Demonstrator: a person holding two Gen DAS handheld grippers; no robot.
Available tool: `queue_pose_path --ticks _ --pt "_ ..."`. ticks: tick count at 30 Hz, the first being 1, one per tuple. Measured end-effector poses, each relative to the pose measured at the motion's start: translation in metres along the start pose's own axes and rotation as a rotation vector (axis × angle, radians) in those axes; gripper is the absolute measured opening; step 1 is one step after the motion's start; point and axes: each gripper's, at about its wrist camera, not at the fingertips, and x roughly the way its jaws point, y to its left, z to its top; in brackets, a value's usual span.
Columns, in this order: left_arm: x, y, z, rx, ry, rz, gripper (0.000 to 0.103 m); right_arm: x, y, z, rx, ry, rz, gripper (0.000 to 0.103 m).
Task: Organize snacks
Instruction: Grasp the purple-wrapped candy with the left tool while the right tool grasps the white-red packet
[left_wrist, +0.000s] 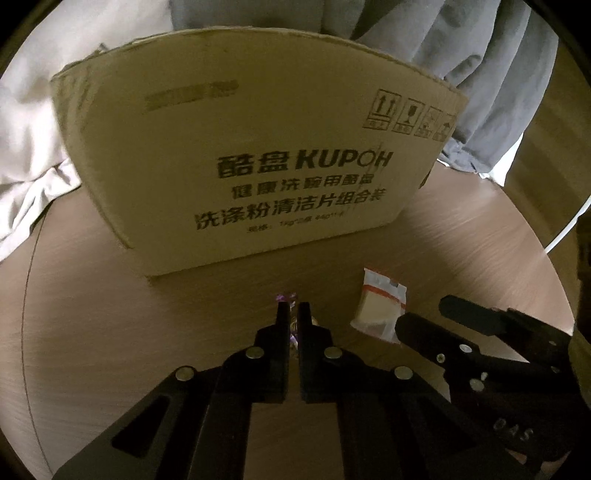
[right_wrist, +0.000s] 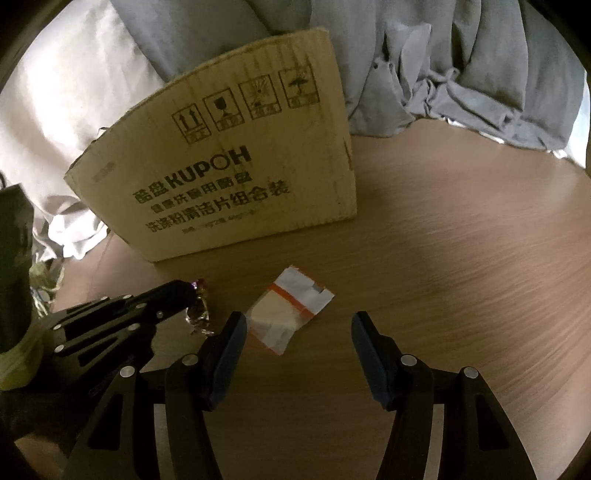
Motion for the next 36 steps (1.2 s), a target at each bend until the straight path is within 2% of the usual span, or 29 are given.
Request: queue_pose_path --ticks 2,6,8,14,15,20,28,33,36 --pt "-0.002 0.005 -0.003 -0.007 0.000 -0.007 0.006 0.001 0.000 -0.001 0.014 0.006 0.003 0.060" --pt "0.003 -0.002 -0.003 0.009 0.016 -0.032 0.025 -0.001 0.002 -0.004 0.012 0.002 -0.008 0.060" --pt "0.004 -0.006 -0.004 0.019 0.020 -0.033 0.027 -0.003 0.002 -0.005 0.011 -0.005 -0.013 0.060" --pt "0.014 -0.012 -0.005 0.040 0.043 -0.001 0.026 -0.007 -0.006 -0.011 0.024 -0.004 -0.030 0.060" --pt "0.016 -0.013 -0.005 0.043 0.045 -0.001 0.023 -0.007 -0.007 -0.011 0.028 -0.002 -0.033 0.060" --pt "0.012 -0.011 -0.009 0.047 0.034 -0.001 0.022 -0.006 -0.008 -0.010 0.032 -0.002 -0.028 0.060" --pt "-0.006 -0.012 -0.003 0.033 -0.049 0.071 0.022 0.003 0.001 -0.004 0.063 -0.010 -0.013 0.060" --pt "-0.013 -0.001 -0.003 0.043 -0.074 0.120 0.022 0.015 0.007 -0.002 0.131 -0.003 -0.036 0.060" --pt "-0.011 0.003 -0.003 0.025 -0.073 0.127 0.022 0.023 0.014 0.000 0.131 -0.007 -0.079 0.060"
